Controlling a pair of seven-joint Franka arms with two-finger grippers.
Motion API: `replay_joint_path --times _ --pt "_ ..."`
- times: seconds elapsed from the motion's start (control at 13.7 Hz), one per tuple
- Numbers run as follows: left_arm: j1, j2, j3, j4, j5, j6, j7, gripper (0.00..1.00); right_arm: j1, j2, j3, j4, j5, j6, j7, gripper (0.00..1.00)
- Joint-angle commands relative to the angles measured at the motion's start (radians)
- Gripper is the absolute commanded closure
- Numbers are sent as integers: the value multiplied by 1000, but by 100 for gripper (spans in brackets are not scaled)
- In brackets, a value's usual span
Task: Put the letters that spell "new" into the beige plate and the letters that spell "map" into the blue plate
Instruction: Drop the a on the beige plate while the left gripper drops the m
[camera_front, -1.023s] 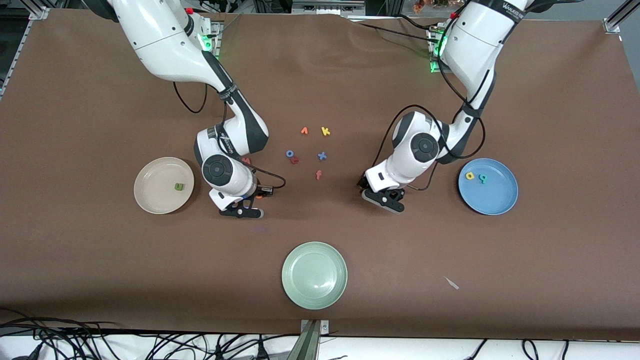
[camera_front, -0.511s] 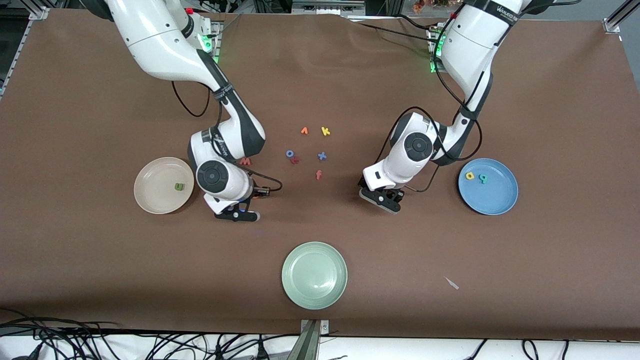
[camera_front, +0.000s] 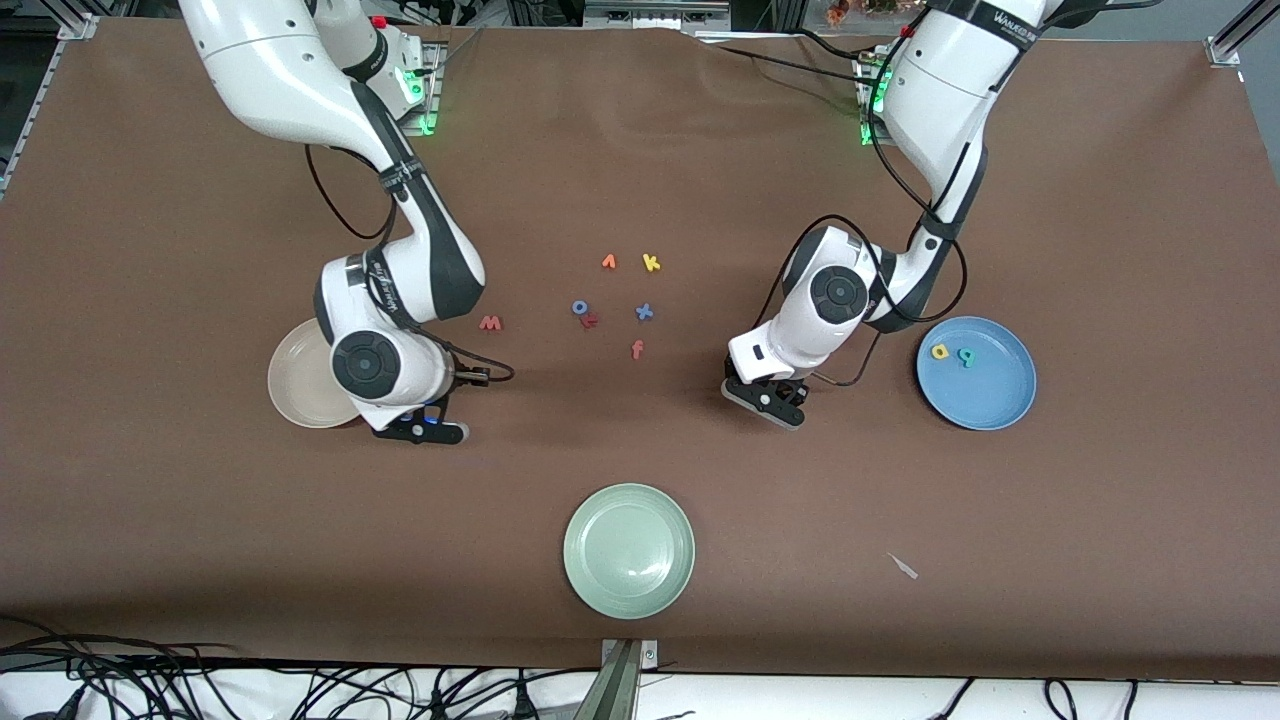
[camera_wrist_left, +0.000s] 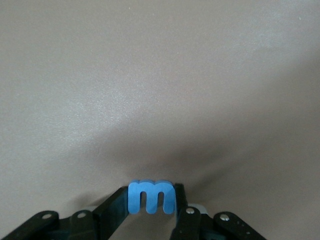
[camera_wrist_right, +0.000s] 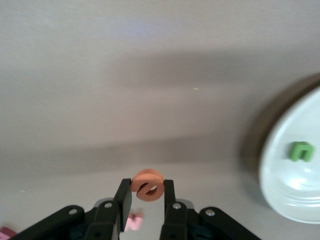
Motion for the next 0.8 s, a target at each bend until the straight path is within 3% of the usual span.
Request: replay_joint_path --times 0.0,0.22,0.44,0.58,0.73 --pt "-12 6 11 14 21 2 0 64 0 -136 -51 -178 -24 21 -128 74" --pt "40 -141 51 -78 25 -64 9 63 0 -213 -143 -357 -24 139 -338 74" --pt "194 -288 48 -221 29 -79 118 63 -2 -227 -224 -478 -23 294 -521 74" --pt "317 -361 48 -311 29 -102 259 63 -3 -224 -242 -511 -20 352 -580 72" --pt "425 -411 50 -380 29 -110 388 63 -3 -224 -242 -511 -16 346 -580 55"
